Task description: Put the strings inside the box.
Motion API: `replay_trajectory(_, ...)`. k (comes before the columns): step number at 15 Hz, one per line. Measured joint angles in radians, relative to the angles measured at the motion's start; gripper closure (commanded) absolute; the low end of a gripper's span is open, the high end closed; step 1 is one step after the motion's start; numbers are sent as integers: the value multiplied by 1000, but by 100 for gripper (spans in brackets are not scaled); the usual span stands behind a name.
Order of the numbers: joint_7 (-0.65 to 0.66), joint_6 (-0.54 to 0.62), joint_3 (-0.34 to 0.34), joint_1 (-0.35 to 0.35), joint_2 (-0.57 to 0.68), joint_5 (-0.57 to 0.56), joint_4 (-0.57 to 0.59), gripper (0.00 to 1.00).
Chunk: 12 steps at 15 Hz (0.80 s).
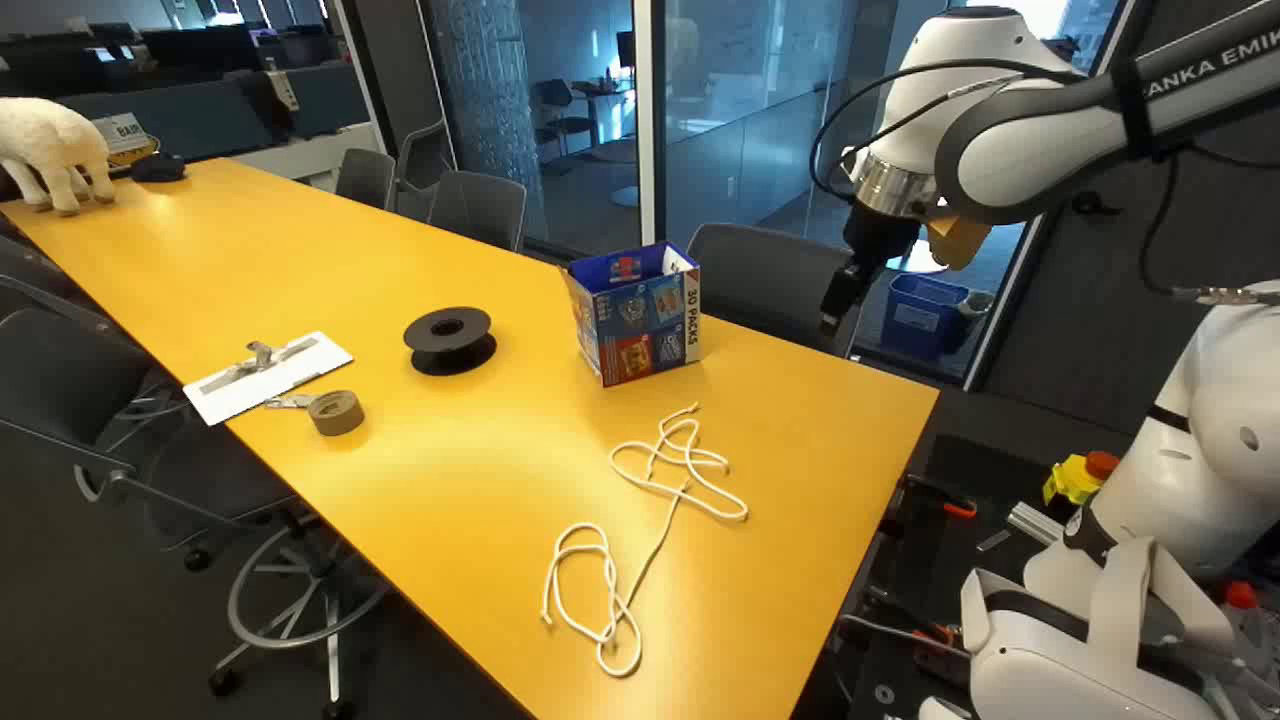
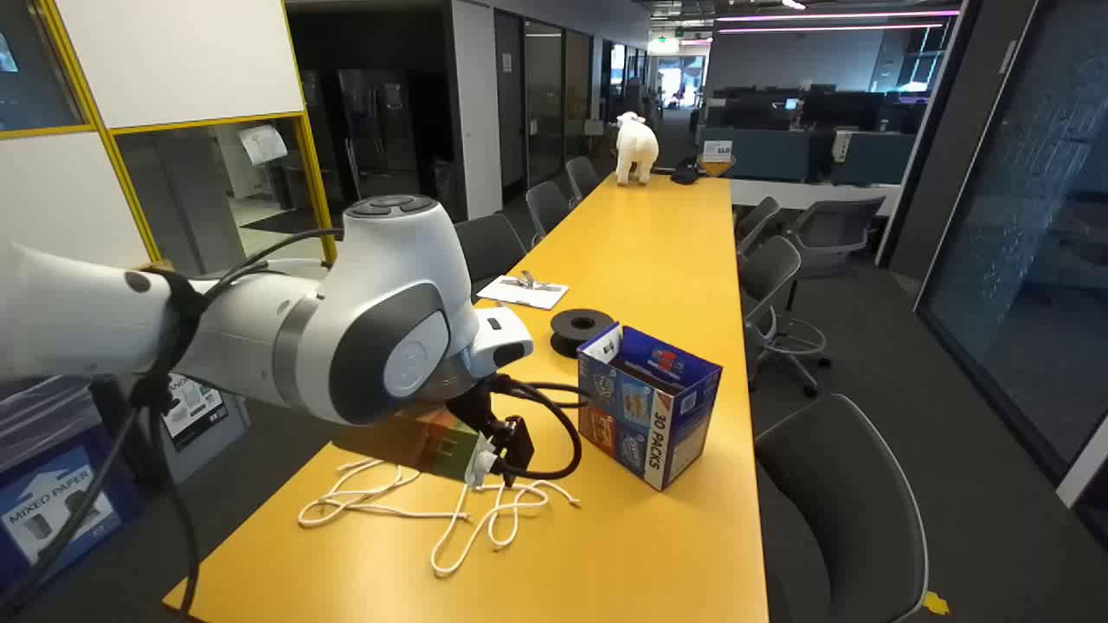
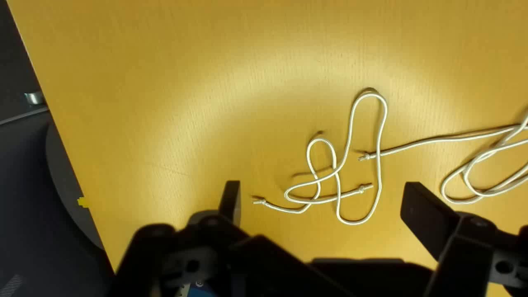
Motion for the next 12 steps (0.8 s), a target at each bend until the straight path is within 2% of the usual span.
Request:
replay_trajectory(8, 1, -1, 0, 0, 6, 1, 5, 0)
replay_trajectory(12, 14, 48, 11, 17, 119, 26, 26, 0)
